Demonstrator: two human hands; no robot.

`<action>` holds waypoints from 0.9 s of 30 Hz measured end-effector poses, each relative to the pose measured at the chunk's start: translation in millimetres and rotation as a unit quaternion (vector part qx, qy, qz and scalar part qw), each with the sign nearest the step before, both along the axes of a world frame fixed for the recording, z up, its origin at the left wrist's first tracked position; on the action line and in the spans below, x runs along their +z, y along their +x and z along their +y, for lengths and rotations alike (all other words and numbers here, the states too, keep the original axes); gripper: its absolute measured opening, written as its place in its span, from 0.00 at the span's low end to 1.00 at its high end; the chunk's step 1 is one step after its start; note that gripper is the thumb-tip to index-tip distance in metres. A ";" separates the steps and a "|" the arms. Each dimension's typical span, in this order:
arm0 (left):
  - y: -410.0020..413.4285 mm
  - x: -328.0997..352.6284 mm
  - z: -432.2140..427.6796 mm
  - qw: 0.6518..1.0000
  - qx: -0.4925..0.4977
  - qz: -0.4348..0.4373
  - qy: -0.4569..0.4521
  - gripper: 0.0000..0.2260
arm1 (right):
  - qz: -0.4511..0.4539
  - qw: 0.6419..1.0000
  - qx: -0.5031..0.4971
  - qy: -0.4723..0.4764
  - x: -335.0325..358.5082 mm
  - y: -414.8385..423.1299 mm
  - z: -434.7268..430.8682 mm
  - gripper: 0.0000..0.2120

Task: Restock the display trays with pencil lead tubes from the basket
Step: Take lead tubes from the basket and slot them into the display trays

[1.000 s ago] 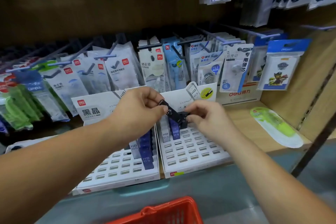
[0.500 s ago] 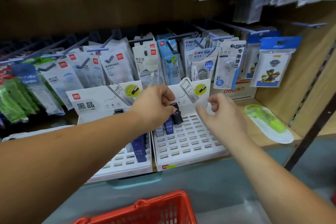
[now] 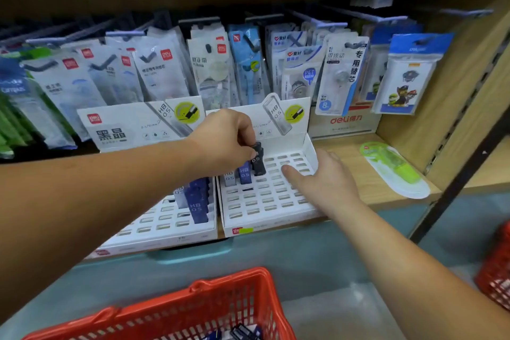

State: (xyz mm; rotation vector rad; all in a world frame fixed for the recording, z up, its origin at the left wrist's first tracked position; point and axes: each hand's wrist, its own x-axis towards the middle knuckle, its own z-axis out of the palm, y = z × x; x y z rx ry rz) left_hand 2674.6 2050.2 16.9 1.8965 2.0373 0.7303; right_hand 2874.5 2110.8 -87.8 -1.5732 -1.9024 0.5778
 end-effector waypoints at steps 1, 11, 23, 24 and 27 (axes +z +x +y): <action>1.1 -0.6 0.1 1.000 0.001 0.010 0.003 0.06 | 0.000 1.000 0.000 0.001 -0.7 0.5 0.5 0.25; 16.6 6.4 5.1 0.996 -0.022 0.079 -0.037 0.09 | 0.008 1.000 0.005 0.006 -0.6 2.6 -1.0 0.25; 10.2 4.2 -88.2 0.989 -0.058 0.086 0.101 0.07 | -0.041 0.958 0.023 0.284 16.5 -15.7 -75.5 0.21; 6.9 -2.6 -106.6 0.988 -0.064 0.079 0.113 0.06 | -0.040 0.954 0.054 0.294 17.2 -21.5 -89.7 0.19; -10.6 -32.8 -159.9 0.991 -0.047 0.043 0.121 0.05 | -0.021 0.945 0.164 0.283 8.2 -43.8 -136.4 0.14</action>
